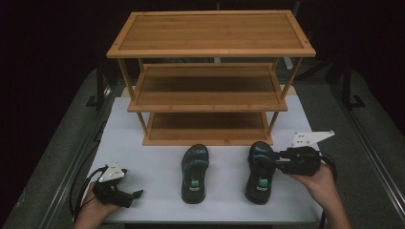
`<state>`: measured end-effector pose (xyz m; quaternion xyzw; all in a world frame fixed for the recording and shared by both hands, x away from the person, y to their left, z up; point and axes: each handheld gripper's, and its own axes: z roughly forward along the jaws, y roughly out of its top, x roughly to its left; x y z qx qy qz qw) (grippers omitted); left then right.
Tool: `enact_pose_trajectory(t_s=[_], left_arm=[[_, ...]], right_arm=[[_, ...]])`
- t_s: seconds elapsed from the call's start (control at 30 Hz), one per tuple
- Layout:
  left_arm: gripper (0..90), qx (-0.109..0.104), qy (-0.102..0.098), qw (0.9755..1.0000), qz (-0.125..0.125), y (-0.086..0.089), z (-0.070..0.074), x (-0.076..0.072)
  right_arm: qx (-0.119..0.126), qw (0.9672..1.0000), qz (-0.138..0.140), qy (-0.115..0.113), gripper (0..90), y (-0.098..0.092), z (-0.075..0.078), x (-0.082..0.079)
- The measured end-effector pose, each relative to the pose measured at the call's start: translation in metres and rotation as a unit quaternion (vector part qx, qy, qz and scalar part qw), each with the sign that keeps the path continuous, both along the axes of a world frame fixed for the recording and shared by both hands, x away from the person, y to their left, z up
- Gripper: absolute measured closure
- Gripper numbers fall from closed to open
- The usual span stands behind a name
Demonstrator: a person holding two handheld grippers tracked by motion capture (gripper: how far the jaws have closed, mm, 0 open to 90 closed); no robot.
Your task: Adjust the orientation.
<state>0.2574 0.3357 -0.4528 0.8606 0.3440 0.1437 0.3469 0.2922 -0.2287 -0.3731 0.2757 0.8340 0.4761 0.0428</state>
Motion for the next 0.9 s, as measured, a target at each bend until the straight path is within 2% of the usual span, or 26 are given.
enact_pose_trajectory(t_s=[0.27, 0.43, 0.7, 0.9], left_arm=[[0.0, 0.000, 0.000, 1.0000, 0.000, 0.000, 0.000, 0.000], [0.0, -0.001, 0.000, 1.0000, 0.000, 0.000, 0.000, 0.000], [0.0, -0.002, 0.000, 1.0000, 0.001, 0.000, 0.000, 0.000], [0.0, -0.002, 0.000, 1.0000, 0.001, 0.000, 0.000, 0.000]], right_arm=[[-0.008, 0.9986, 0.052, 0.000, 68.2, 0.052, -0.002, 0.020], [-0.010, 0.9978, 0.065, 0.006, 68.2, 0.075, -0.007, 0.030], [-0.012, 0.9961, 0.085, 0.020, 68.2, 0.096, -0.017, 0.038], [-0.017, 0.9949, 0.098, 0.019, 68.1, 0.110, -0.021, 0.039]])
